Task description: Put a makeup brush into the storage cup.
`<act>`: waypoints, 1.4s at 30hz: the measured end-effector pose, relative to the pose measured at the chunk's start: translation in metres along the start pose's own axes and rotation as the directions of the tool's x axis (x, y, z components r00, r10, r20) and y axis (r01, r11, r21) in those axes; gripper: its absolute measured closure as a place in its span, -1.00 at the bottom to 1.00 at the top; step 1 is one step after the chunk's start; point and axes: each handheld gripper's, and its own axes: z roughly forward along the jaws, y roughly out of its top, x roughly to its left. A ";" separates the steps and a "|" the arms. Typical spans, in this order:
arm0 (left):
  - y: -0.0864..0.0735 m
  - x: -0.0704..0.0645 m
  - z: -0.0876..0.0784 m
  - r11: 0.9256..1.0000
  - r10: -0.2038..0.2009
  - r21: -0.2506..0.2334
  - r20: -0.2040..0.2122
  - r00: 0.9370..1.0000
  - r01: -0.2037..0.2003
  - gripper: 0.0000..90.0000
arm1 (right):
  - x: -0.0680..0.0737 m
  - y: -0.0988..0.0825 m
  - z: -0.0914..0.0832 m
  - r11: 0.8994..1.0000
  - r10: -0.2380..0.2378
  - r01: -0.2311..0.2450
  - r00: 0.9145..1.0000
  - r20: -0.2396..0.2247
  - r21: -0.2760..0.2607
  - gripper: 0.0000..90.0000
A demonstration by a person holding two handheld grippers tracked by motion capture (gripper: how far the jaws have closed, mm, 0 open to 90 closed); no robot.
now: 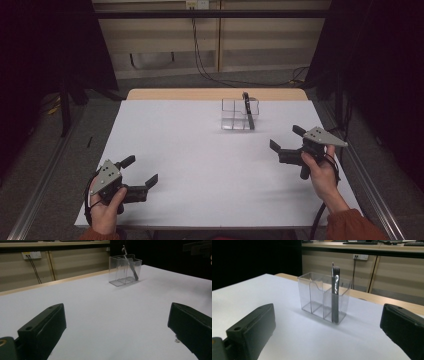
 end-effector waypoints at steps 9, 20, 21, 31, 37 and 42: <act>0.000 -0.003 -0.001 1.000 -0.002 -0.004 0.006 1.000 0.002 -0.96 | 0.006 -0.014 -0.027 1.000 0.008 -0.008 1.000 0.018 -0.004 -1.00; 0.000 -0.004 -0.004 1.000 0.001 -0.007 0.000 1.000 -0.001 -0.96 | -0.002 -0.031 -0.059 1.000 0.015 -0.016 0.998 0.065 0.009 -1.00; 0.000 -0.005 -0.004 1.000 0.003 -0.009 0.002 1.000 -0.003 -0.96 | -0.002 -0.033 -0.062 1.000 0.017 -0.017 0.997 0.073 0.008 -1.00; -0.001 -0.005 -0.009 1.000 -0.001 -0.013 -0.005 1.000 0.001 -0.96 | 0.008 -0.047 -0.081 1.000 0.021 -0.022 0.996 0.082 0.020 -1.00; -0.001 -0.006 -0.009 1.000 -0.016 -0.024 -0.001 1.000 0.016 -0.96 | 0.007 -0.053 -0.092 0.999 0.033 -0.034 0.995 0.090 0.008 -1.00; -0.002 -0.006 -0.009 1.000 -0.010 -0.012 -0.008 1.000 0.010 -0.96 | 0.007 -0.054 -0.097 1.000 0.025 -0.026 0.995 0.098 0.002 -1.00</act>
